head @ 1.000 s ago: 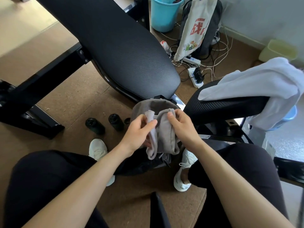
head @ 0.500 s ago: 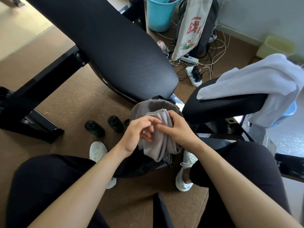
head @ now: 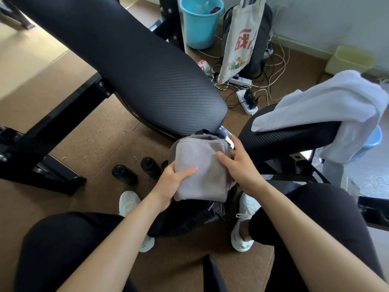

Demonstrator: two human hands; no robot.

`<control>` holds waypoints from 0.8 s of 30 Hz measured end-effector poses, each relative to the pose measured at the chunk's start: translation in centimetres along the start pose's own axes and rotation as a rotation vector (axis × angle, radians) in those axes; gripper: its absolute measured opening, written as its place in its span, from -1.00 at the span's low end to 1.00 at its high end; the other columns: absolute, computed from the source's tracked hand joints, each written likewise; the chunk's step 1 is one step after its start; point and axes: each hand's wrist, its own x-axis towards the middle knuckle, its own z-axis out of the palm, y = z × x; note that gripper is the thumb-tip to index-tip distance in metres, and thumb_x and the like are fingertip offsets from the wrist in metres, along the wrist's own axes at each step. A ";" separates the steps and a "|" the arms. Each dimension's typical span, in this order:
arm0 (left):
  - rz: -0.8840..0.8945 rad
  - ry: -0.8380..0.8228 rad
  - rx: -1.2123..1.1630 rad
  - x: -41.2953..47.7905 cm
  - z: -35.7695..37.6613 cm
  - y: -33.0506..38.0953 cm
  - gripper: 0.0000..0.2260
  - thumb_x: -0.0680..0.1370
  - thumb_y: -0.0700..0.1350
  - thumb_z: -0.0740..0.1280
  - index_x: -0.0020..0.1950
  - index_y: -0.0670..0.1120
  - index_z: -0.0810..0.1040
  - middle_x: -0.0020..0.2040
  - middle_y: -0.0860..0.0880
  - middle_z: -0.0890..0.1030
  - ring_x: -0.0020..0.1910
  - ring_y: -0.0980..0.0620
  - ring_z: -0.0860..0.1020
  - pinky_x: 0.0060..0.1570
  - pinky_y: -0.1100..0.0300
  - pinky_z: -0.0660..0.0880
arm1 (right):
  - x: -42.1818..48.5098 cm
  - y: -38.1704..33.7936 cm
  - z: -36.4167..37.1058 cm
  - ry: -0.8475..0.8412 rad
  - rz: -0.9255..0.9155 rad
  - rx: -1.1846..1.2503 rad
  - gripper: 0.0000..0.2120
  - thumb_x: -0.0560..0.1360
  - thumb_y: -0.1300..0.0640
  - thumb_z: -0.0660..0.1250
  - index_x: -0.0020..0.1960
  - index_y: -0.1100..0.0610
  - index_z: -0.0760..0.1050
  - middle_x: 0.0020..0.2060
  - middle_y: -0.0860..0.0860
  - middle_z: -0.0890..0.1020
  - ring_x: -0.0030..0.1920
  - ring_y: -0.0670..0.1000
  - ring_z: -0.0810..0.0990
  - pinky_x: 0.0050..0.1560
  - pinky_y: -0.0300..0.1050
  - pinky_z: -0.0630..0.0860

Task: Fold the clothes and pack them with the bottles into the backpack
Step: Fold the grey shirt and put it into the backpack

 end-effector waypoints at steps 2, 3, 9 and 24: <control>0.019 0.041 0.034 0.4 -0.2 -0.3 -0.60 0.49 -0.13 0.53 0.31 -0.11 0.57 0.16 -0.16 0.71 0.11 -0.14 0.70 0.12 -0.06 0.62 | -0.3 -0.2 -0.3 -0.102 -0.114 -0.032 -0.21 0.57 0.05 0.42 0.61 -0.28 0.04 0.33 0.01 0.58 0.36 -0.06 0.54 0.38 0.00 0.47; 0.024 0.065 0.042 0.6 -0.5 -0.4 -0.55 0.45 -0.12 0.57 0.30 -0.10 0.57 0.14 -0.15 0.72 0.10 -0.13 0.70 0.12 -0.08 0.63 | -0.5 -0.5 -0.4 -0.160 -0.171 -0.080 -0.24 0.57 0.08 0.43 0.60 -0.27 0.10 0.43 -0.10 0.49 0.45 -0.10 0.43 0.45 -0.02 0.40; 0.157 0.311 0.394 1.2 -0.6 -1.1 -0.54 0.39 -0.03 0.62 0.22 -0.02 0.55 0.06 -0.01 0.68 0.03 -0.03 0.67 0.05 -0.04 0.64 | -0.9 -0.4 0.3 -0.273 -0.144 -0.507 -0.34 0.39 -0.04 0.59 0.42 -0.25 0.43 0.23 -0.05 0.33 0.36 -0.04 0.32 0.51 0.00 0.32; 0.632 0.295 1.423 -1.5 2.4 -3.0 -0.20 0.60 0.16 0.26 0.67 -0.10 -0.07 0.40 -0.10 0.46 0.27 -0.08 0.54 -0.02 0.07 0.56 | -0.9 0.3 2.7 -0.230 0.096 -0.013 -0.51 0.44 -0.32 0.42 0.33 -0.24 0.51 0.34 -0.02 0.53 0.35 -0.01 0.52 0.31 0.08 0.54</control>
